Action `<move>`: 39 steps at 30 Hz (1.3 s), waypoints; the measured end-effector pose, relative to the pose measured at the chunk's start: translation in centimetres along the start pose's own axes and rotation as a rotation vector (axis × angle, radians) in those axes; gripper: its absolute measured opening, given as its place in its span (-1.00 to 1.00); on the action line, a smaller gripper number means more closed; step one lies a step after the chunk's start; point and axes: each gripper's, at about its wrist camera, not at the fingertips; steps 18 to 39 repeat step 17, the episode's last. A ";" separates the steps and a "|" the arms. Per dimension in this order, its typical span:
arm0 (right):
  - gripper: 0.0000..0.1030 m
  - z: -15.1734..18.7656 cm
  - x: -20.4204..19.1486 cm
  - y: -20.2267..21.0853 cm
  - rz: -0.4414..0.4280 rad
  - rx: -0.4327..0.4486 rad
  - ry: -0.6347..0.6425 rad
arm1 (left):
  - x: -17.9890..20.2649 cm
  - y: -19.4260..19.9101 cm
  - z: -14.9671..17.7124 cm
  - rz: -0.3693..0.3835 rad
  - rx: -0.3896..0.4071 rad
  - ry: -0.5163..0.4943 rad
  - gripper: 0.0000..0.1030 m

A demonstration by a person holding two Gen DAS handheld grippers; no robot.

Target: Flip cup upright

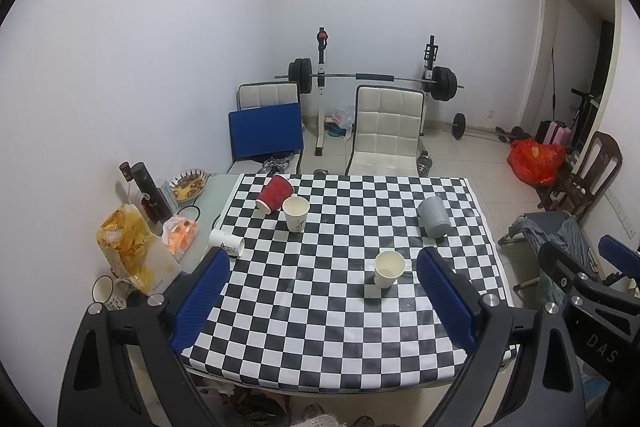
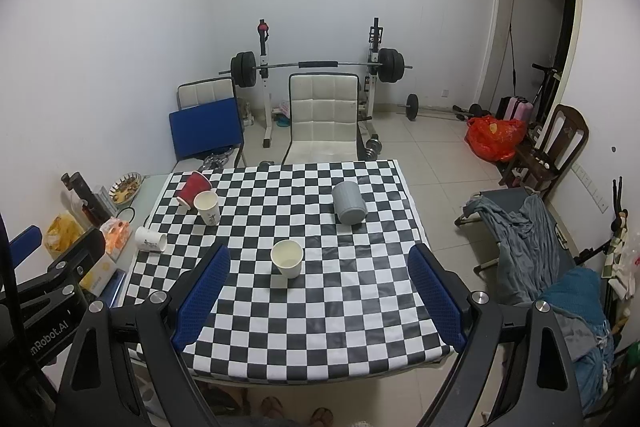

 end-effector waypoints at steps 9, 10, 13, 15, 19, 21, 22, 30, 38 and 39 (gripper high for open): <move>0.79 -0.3 -0.5 -0.4 -0.001 0.007 -0.007 | -0.3 0.0 -0.3 -0.002 0.007 -0.003 0.86; 0.79 -0.2 -0.5 -0.3 -0.003 0.005 -0.008 | -0.3 0.0 -0.3 -0.001 0.008 -0.003 0.86; 0.79 -0.3 -0.6 -0.4 -0.001 0.007 -0.008 | -0.6 0.0 -0.6 -0.004 0.017 0.003 0.86; 0.79 -0.1 -0.6 -0.3 -0.002 0.007 -0.010 | -0.8 0.2 -0.7 -0.003 0.024 0.008 0.86; 0.79 -0.2 -0.6 -0.3 -0.001 0.005 -0.011 | -0.7 0.4 -0.5 0.003 0.026 0.002 0.86; 0.79 -0.2 -0.6 -0.3 -0.001 0.005 -0.011 | -0.7 0.4 -0.5 0.003 0.026 0.002 0.86; 0.79 -0.2 -0.6 -0.3 -0.001 0.005 -0.011 | -0.7 0.4 -0.5 0.003 0.026 0.002 0.86; 0.79 -0.2 -0.6 -0.3 -0.001 0.005 -0.011 | -0.7 0.4 -0.5 0.003 0.026 0.002 0.86; 0.79 -0.2 -0.6 -0.3 -0.001 0.005 -0.011 | -0.7 0.4 -0.5 0.003 0.026 0.002 0.86; 0.79 -0.2 -0.6 -0.3 -0.001 0.005 -0.011 | -0.7 0.4 -0.5 0.003 0.026 0.002 0.86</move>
Point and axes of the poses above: each gripper's, at about its wrist camera, not at the fingertips, and y roughly against the way its jaws point, x to its right, z to its underside, and after that the axes turned 3 degrees about -y, right-handed
